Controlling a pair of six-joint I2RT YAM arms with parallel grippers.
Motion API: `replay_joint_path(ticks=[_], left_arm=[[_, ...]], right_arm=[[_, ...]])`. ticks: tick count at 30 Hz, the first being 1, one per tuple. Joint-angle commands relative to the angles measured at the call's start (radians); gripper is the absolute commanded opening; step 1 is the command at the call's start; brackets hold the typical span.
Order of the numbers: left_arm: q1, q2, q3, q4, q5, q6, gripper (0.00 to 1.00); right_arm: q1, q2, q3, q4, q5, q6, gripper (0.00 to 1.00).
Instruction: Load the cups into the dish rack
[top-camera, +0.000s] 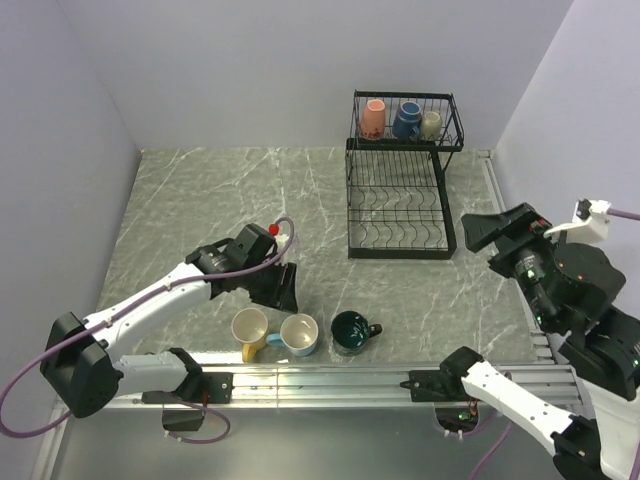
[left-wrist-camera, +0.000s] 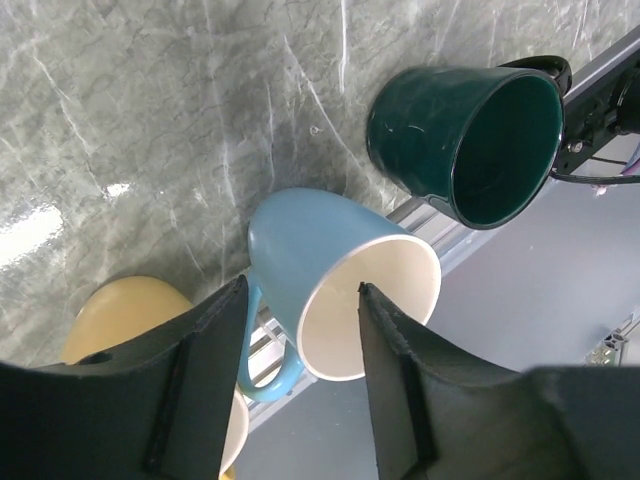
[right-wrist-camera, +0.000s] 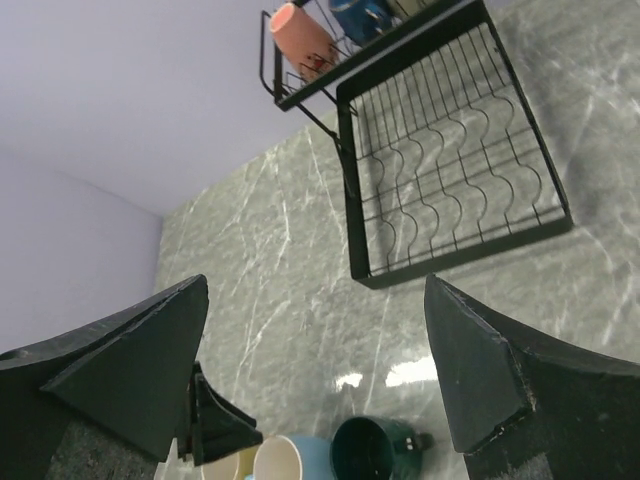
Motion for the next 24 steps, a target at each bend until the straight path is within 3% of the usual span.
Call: replay_joint_path(ticks=[1, 15, 20, 21, 24], left_arm=[[-0.018, -0.007, -0.017, 0.029, 0.012, 0.016, 0.51], [-0.104, 0.22, -0.025, 0.056, -0.101, -0.113, 0.34], [-0.128, 0.234, -0.059, 0.118, -0.091, -0.191, 0.11], [-0.137, 0.234, -0.062, 0.134, -0.091, -0.2, 0.01], [-0.154, 0.237, -0.051, 0.148, -0.097, -0.22, 0.0]], right_arm=[[0.005, 0.02, -0.026, -0.085, 0.024, 0.051, 0.95], [0.005, -0.028, -0.089, -0.08, -0.068, -0.064, 0.98], [0.005, -0.046, -0.137, -0.08, -0.109, -0.081, 0.98], [0.005, -0.043, -0.134, -0.082, -0.109, -0.093, 0.98], [0.006, -0.033, -0.117, -0.078, -0.111, -0.121, 0.98]])
